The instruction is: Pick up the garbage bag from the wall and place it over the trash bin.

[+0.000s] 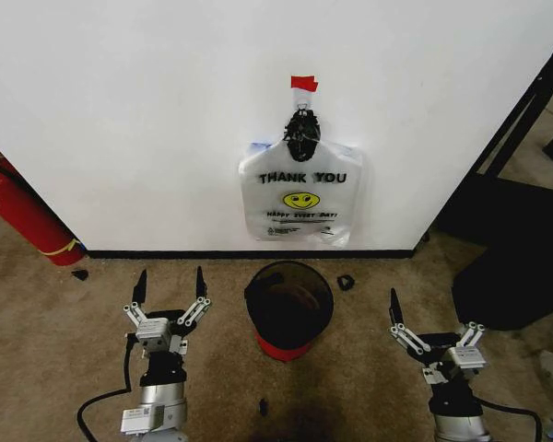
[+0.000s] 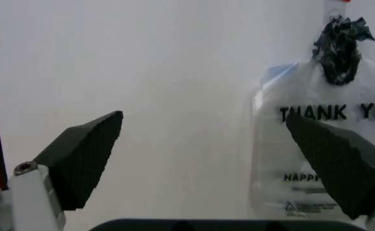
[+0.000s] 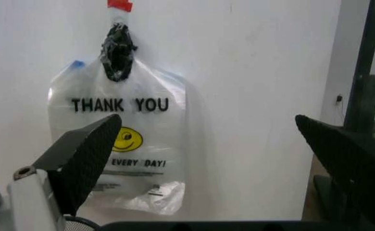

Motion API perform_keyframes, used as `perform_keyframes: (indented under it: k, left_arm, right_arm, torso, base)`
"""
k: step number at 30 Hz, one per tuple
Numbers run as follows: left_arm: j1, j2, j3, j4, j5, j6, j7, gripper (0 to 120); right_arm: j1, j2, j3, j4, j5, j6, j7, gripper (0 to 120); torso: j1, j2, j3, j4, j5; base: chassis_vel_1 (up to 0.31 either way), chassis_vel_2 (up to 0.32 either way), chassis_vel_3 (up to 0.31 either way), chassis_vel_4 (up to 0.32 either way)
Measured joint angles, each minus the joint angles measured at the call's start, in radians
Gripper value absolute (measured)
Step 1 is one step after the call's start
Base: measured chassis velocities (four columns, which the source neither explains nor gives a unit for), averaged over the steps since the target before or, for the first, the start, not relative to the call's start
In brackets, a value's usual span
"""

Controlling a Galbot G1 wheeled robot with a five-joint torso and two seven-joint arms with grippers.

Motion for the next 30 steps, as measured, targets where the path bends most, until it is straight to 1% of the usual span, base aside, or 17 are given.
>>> perform_keyframes:
  k: [13, 23, 30]
  left_arm:
    - [0.024, -0.021, 0.013, -0.009, 0.025, 0.002, -0.003, 100]
    - [0.027, -0.019, 0.01, -0.009, 0.035, 0.009, -0.005, 100]
    - [0.023, -0.027, 0.009, 0.009, 0.036, 0.014, -0.008, 100]
  right_arm:
    - [-0.015, -0.005, 0.008, 0.012, 0.002, 0.005, 0.007, 100]
    - [-0.015, -0.006, 0.003, 0.0, 0.002, 0.014, 0.013, 100]
    - [-0.012, -0.009, -0.006, 0.004, 0.014, 0.014, 0.025, 100]
  torso:
    - [0.0, 0.0, 0.0, 0.0, -0.0001]
    - [0.0, 0.0, 0.0, 0.0, 0.0]
    - [0.0, 0.0, 0.0, 0.0, -0.0001]
  base:
    - [0.0, 0.0, 0.0, 0.0]
    - [0.0, 0.0, 0.0, 0.0]
    - [0.0, 0.0, 0.0, 0.0]
